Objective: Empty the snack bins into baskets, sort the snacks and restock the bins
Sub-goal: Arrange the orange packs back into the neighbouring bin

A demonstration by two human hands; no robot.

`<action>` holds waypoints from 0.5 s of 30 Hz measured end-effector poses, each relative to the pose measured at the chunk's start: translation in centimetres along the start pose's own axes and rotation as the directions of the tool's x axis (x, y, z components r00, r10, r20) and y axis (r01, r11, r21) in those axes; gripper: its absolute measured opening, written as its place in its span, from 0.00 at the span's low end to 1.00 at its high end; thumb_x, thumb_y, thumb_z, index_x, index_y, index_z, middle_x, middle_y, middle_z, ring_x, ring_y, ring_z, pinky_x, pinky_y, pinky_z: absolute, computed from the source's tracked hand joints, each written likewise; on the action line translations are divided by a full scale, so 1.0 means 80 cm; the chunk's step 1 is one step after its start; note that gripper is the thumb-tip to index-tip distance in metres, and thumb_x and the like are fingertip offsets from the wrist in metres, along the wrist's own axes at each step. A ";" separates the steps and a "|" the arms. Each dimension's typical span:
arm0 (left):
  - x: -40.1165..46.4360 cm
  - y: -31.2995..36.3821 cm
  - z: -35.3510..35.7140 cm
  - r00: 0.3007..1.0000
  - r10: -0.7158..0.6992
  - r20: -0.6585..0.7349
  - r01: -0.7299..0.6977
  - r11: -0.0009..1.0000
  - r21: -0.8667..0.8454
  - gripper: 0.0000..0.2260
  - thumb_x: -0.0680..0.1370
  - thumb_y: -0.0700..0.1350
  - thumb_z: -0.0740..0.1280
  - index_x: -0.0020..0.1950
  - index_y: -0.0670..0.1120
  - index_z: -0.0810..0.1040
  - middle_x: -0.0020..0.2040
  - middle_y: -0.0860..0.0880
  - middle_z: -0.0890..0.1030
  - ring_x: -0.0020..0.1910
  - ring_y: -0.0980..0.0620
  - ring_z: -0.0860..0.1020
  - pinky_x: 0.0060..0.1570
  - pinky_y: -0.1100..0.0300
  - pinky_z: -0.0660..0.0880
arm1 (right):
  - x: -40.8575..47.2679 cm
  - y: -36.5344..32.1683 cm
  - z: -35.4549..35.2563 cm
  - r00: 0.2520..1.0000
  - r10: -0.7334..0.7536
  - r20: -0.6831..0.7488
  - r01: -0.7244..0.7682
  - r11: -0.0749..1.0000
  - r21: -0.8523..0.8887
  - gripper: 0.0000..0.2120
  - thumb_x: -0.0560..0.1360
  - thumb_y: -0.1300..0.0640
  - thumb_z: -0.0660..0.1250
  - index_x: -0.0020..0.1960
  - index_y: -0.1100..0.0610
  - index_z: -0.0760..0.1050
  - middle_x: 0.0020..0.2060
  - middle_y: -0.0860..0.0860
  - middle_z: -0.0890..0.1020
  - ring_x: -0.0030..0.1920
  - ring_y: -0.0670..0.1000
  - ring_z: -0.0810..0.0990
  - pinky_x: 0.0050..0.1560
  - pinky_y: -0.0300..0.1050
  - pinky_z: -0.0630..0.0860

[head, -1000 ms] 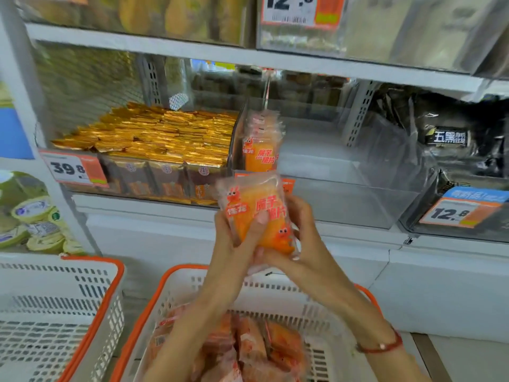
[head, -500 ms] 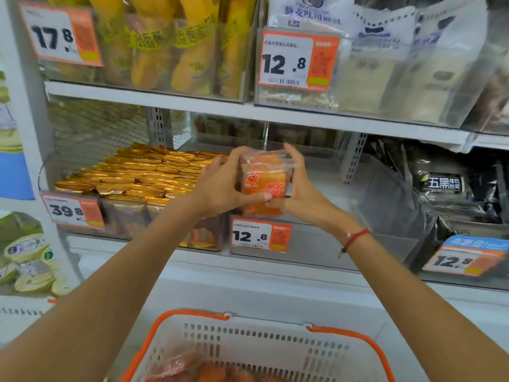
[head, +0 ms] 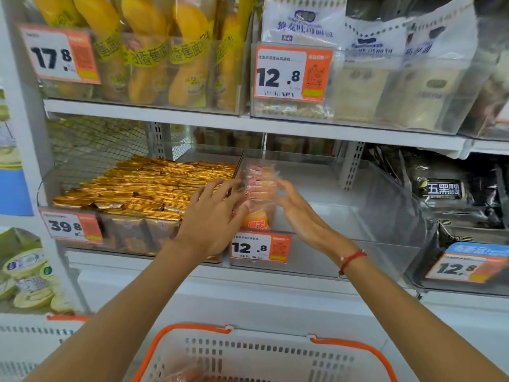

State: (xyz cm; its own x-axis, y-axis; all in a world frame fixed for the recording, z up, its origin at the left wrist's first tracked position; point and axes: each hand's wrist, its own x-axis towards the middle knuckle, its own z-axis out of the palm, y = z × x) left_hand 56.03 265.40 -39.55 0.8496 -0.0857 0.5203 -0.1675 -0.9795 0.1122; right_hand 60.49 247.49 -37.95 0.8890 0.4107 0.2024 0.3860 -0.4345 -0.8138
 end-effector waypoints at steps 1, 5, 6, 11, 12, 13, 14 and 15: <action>-0.001 0.000 0.002 1.000 0.001 -0.007 -0.001 1.000 0.026 0.31 0.78 0.62 0.39 0.70 0.55 0.71 0.74 0.54 0.66 0.75 0.49 0.59 0.70 0.49 0.59 | -0.001 -0.001 0.002 0.996 -0.078 -0.041 0.075 0.996 -0.057 0.19 0.84 0.48 0.49 0.75 0.43 0.58 0.71 0.44 0.64 0.68 0.44 0.64 0.64 0.44 0.65; -0.010 0.005 0.015 1.000 -0.007 0.014 0.007 1.000 0.014 0.29 0.80 0.61 0.37 0.76 0.55 0.62 0.79 0.54 0.56 0.76 0.49 0.58 0.71 0.47 0.60 | -0.006 0.012 0.009 0.988 -0.109 0.107 0.143 0.904 -0.404 0.21 0.85 0.48 0.45 0.76 0.46 0.59 0.76 0.43 0.60 0.76 0.45 0.54 0.75 0.46 0.53; -0.013 0.006 0.018 1.000 -0.013 0.019 0.013 1.000 0.011 0.29 0.80 0.60 0.37 0.77 0.54 0.60 0.79 0.54 0.54 0.76 0.49 0.59 0.72 0.47 0.60 | -0.006 0.014 0.006 0.987 -0.083 0.139 0.137 0.885 -0.445 0.21 0.85 0.49 0.45 0.77 0.45 0.58 0.76 0.42 0.59 0.77 0.45 0.51 0.75 0.47 0.50; -0.012 0.011 0.016 0.999 -0.033 0.041 0.033 0.999 -0.002 0.32 0.78 0.59 0.36 0.76 0.51 0.62 0.80 0.52 0.54 0.73 0.47 0.64 0.70 0.46 0.62 | 0.001 -0.007 -0.006 0.973 0.021 0.229 0.117 0.813 -0.570 0.22 0.84 0.51 0.47 0.78 0.48 0.56 0.78 0.46 0.56 0.77 0.47 0.51 0.75 0.47 0.50; -0.009 0.010 0.016 0.998 -0.036 0.045 0.036 0.999 -0.005 0.31 0.78 0.59 0.37 0.76 0.51 0.61 0.79 0.52 0.54 0.74 0.47 0.63 0.71 0.46 0.60 | -0.001 -0.009 -0.005 0.976 -0.001 0.216 0.130 0.801 -0.584 0.22 0.84 0.51 0.47 0.78 0.48 0.56 0.77 0.46 0.58 0.77 0.47 0.52 0.75 0.46 0.51; -0.009 0.009 0.014 0.999 -0.038 0.034 0.039 0.999 -0.004 0.29 0.79 0.59 0.39 0.77 0.52 0.60 0.79 0.52 0.55 0.76 0.47 0.60 0.73 0.46 0.58 | -0.006 -0.009 -0.003 0.981 -0.054 0.186 0.155 0.795 -0.587 0.22 0.84 0.52 0.47 0.78 0.49 0.57 0.77 0.47 0.59 0.76 0.48 0.55 0.75 0.45 0.53; -0.010 0.010 0.010 0.999 -0.041 -0.006 0.041 0.999 -0.004 0.28 0.80 0.59 0.41 0.78 0.53 0.60 0.79 0.51 0.57 0.77 0.47 0.57 0.73 0.46 0.55 | -0.014 -0.007 0.000 0.981 -0.142 0.133 0.193 0.785 -0.588 0.21 0.84 0.53 0.49 0.77 0.51 0.59 0.76 0.49 0.61 0.75 0.49 0.58 0.75 0.46 0.54; -0.017 0.012 0.005 0.996 -0.052 -0.072 0.051 0.999 -0.014 0.26 0.81 0.58 0.45 0.77 0.52 0.61 0.78 0.50 0.59 0.77 0.47 0.57 0.73 0.46 0.55 | -0.025 -0.004 0.004 0.969 -0.242 0.058 0.228 0.770 -0.595 0.21 0.84 0.53 0.51 0.76 0.53 0.61 0.75 0.50 0.64 0.74 0.50 0.60 0.75 0.49 0.56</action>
State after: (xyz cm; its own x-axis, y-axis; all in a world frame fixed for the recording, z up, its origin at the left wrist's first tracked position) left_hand 54.95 264.53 -40.47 0.8188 -0.0217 0.5737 -0.1312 -0.9799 0.1501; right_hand 58.51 247.03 -38.25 0.7533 0.5492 0.3618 0.6468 -0.7183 -0.2563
